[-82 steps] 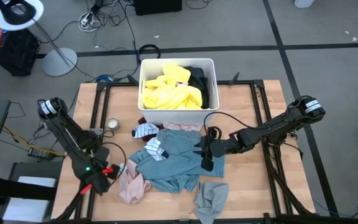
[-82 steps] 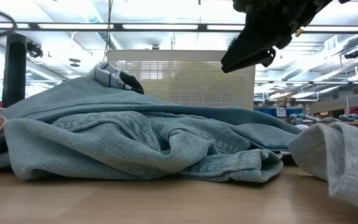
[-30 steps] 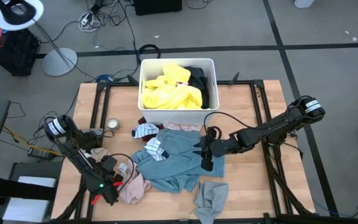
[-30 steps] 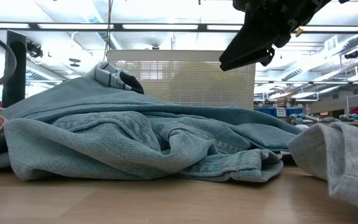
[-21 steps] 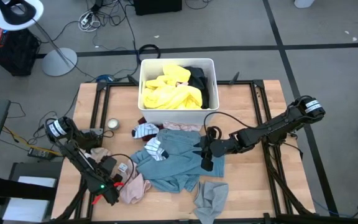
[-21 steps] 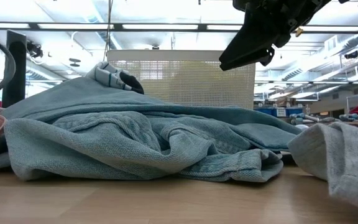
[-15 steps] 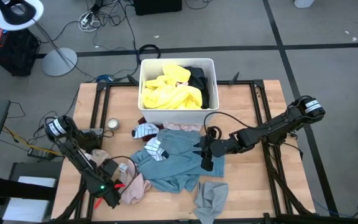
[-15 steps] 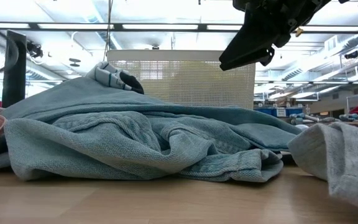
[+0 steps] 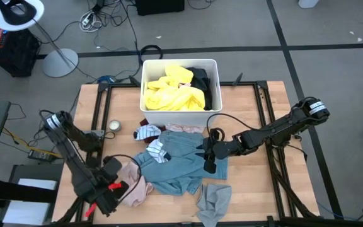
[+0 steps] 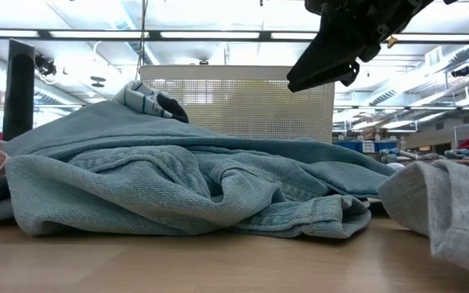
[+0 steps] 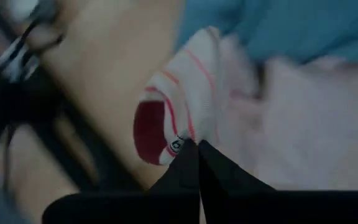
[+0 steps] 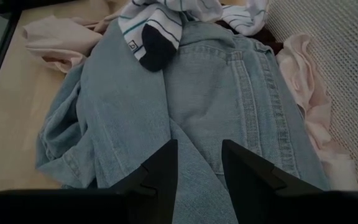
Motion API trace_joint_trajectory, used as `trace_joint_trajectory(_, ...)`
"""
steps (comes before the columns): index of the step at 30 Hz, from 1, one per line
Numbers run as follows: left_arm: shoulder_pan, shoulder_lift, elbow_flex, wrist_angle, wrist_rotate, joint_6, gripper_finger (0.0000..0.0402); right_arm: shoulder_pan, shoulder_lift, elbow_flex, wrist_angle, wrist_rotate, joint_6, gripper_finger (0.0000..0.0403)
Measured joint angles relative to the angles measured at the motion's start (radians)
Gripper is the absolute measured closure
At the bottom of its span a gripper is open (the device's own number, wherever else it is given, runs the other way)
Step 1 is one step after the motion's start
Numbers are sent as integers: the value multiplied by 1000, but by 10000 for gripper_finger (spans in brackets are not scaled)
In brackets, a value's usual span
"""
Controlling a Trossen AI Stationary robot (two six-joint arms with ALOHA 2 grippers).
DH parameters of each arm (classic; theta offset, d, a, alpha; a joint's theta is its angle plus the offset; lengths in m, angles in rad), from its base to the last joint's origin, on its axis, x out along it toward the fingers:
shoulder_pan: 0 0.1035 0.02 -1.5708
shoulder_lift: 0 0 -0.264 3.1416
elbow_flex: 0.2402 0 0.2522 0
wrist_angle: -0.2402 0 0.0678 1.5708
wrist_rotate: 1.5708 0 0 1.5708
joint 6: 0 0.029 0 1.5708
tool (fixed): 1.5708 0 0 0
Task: Sort clothes
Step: Put the red striped sock into the white laundry bin
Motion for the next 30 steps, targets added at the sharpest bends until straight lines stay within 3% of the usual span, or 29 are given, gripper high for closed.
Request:
trace_joint_trajectory(5, 38, -48, 58, -3, -212, 100, 401, 0, 0, 0, 1, 0, 0, 277)
trace_joint_trajectory(10, 142, -107, 60, -4, -334, 254, 401, 0, 0, 0, 4, 0, 0, 277)
trace_joint_trajectory(18, 407, -208, 60, 6, -406, 590, 401, 0, 0, 0, 4, 0, 1, 277)
trace_joint_trajectory(23, 567, -289, 77, 132, -435, 846, 401, 0, 0, 0, 3, 0, 1, 277)
trace_joint_trajectory(30, 742, -309, 266, 318, -537, 1241, 401, 0, 0, 0, 3, 0, 1, 277)
